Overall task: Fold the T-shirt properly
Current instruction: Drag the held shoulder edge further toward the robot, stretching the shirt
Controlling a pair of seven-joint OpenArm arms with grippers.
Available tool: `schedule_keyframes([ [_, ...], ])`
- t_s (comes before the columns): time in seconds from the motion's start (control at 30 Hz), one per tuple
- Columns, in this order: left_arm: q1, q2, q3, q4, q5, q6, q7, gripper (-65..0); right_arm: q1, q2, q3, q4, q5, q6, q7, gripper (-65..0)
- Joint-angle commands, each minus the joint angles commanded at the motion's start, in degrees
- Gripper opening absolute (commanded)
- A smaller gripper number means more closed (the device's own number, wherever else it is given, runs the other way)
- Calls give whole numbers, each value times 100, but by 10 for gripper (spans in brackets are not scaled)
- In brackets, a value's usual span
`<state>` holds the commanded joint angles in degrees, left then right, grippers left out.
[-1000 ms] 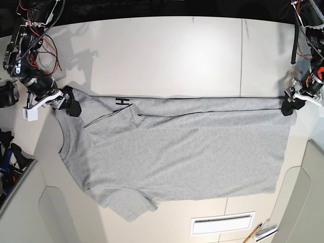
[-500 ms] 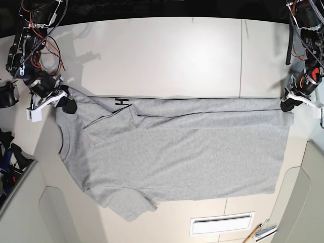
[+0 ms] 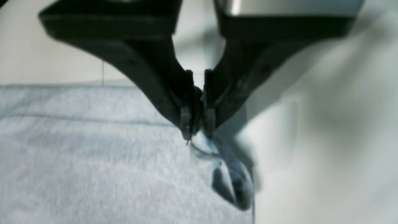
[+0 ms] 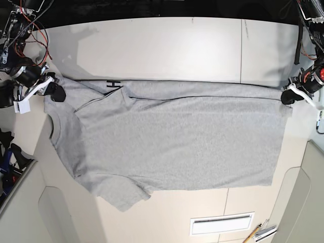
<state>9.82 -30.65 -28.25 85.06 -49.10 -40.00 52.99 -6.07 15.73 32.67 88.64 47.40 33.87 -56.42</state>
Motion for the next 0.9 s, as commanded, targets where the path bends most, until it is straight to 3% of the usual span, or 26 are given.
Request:
schedule_keyframes([
  [0.37, 1519, 7, -544, 970, 0, 0, 70, -650, -1191, 597, 0, 638, 170, 2, -94, -650],
  [0.57, 2149, 37, -551, 1099, -87, 0, 101, -650, -1386, 636, 0, 640, 319, 4, -407, -650],
  [0.7, 2417, 35, -553, 1102, -389, 0, 413, -650, -1578, 636, 0, 640, 319, 4, -404, -650],
  [0.9, 2577, 31, -553, 1102, -393, 0, 525, -650, -1668, 638, 2, 640, 317, 4, -481, -650],
])
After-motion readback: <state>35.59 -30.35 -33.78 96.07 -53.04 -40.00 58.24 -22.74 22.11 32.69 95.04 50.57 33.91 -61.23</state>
